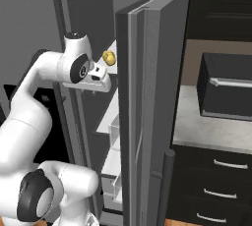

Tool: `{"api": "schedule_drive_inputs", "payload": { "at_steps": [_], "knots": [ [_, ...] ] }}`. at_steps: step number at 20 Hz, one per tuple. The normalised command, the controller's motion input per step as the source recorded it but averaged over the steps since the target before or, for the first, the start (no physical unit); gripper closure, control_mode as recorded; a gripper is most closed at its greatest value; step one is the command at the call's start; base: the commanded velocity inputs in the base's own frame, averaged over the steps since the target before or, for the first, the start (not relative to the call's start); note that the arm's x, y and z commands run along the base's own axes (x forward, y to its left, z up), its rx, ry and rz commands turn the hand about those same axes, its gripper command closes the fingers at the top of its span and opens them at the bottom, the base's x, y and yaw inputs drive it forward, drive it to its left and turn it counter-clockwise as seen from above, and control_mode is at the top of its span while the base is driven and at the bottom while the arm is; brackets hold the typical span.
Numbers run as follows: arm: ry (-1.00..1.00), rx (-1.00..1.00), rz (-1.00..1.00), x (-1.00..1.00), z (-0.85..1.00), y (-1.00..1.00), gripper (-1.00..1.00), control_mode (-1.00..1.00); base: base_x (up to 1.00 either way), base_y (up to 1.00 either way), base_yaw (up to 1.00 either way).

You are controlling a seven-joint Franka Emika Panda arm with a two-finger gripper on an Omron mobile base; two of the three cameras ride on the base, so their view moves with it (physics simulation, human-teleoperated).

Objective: Place the cold items (potato and tomato) from the fridge in one tupperware on the dining counter. Place the warm items (hot dog and kebab skewer) in the stove area in another tupperware.

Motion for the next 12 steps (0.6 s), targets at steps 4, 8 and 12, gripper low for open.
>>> {"api": "schedule_drive_inputs", "payload": {
  "at_steps": [4,8,12],
  "knots": [
    [-0.38,0.00,-0.22,-0.20,-0.06,-0.17,-1.00,-1.00,0.00,0.00,0.00],
    [0.08,-0.05,-0.30,-0.16,-0.27,-0.32,-1.00,-1.00,0.00,0.00,0.00],
    [0.27,-0.05,-0.09,-0.11,-0.44,-0.19,-1.00,-1.00,0.00,0.00,0.00]
  ]
}}
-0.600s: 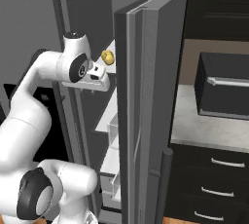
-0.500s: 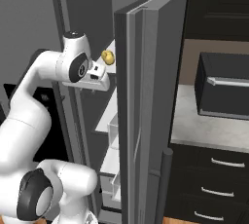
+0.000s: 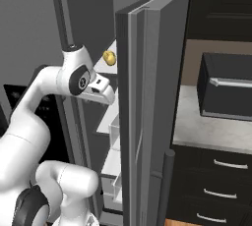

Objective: Place the cold items (potato and tomato) from the fridge in one tupperware on the dining counter. Place the warm items (hot dog and kebab skewer) in the stove area in another tupperware.

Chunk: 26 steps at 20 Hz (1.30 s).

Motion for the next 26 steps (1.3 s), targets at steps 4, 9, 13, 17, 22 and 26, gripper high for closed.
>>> {"api": "schedule_drive_inputs", "payload": {
  "at_steps": [4,9,13,17,22,26],
  "knots": [
    [0.01,-0.13,0.00,0.07,-0.31,-0.10,-1.00,-1.00,0.00,0.00,0.00],
    [0.12,-0.01,0.00,0.00,-0.31,-0.32,-1.00,-1.00,0.00,0.00,0.00],
    [0.09,-0.03,0.00,0.06,-0.29,-0.27,-1.00,-1.00,0.00,0.00,0.00],
    [-0.03,-0.09,0.03,0.09,-0.42,-0.20,-1.00,-1.00,0.00,0.00,0.00],
    [-0.06,-0.03,0.15,0.10,-0.47,-0.19,-1.00,-1.00,0.00,0.00,0.00],
    [0.01,0.00,0.26,0.27,-0.35,-0.17,-1.00,-1.00,0.00,0.00,0.00]
  ]
}}
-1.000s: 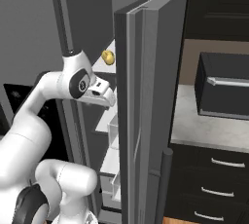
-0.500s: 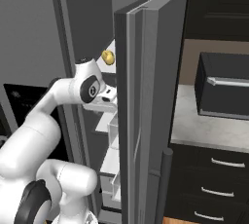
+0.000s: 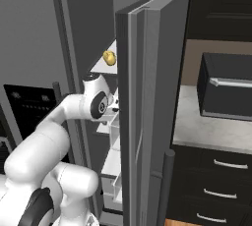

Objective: Place the cold items (potato and tomato) from the fridge in one tupperware on the dining counter. Place the warm items (hot dog and kebab skewer) in the stove area in another tupperware.

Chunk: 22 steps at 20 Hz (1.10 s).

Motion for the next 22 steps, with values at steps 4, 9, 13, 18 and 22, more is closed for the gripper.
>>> {"api": "schedule_drive_inputs", "payload": {
  "at_steps": [4,9,13,18,22],
  "knots": [
    [0.00,-0.01,0.23,0.36,-0.28,-0.02,-1.00,-1.00,0.00,0.00,0.00],
    [0.00,-0.02,0.14,0.30,-0.25,-0.06,-1.00,-1.00,0.00,0.00,0.00],
    [0.00,-0.02,0.00,0.32,-0.15,-0.14,-1.00,-1.00,0.00,0.00,0.00],
    [0.01,0.00,0.01,0.36,-0.15,-0.17,-1.00,-1.00,0.00,0.00,0.00],
    [0.06,0.00,0.02,0.36,-0.24,-0.10,-1.00,-1.00,0.00,0.00,0.00]
  ]
}}
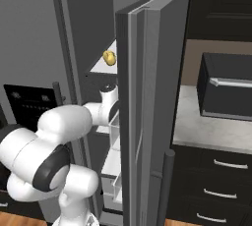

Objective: Place the cold items (potato and tomato) from the fridge in one tupperware on the dining counter. Place the warm items (hot dog and kebab skewer) in the stove area in another tupperware.

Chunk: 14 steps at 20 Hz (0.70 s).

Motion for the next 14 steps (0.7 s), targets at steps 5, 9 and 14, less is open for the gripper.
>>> {"api": "schedule_drive_inputs", "payload": {
  "at_steps": [5,9,14],
  "knots": [
    [0.02,-0.01,0.00,0.37,-0.25,0.00,-1.00,-1.00,0.00,0.00,0.00],
    [0.00,-0.04,0.01,0.27,-0.22,-0.07,-1.00,-1.00,0.00,0.00,0.00],
    [0.00,-0.03,0.00,0.20,-0.26,-0.08,-1.00,-1.00,0.00,0.00,0.00]
  ]
}}
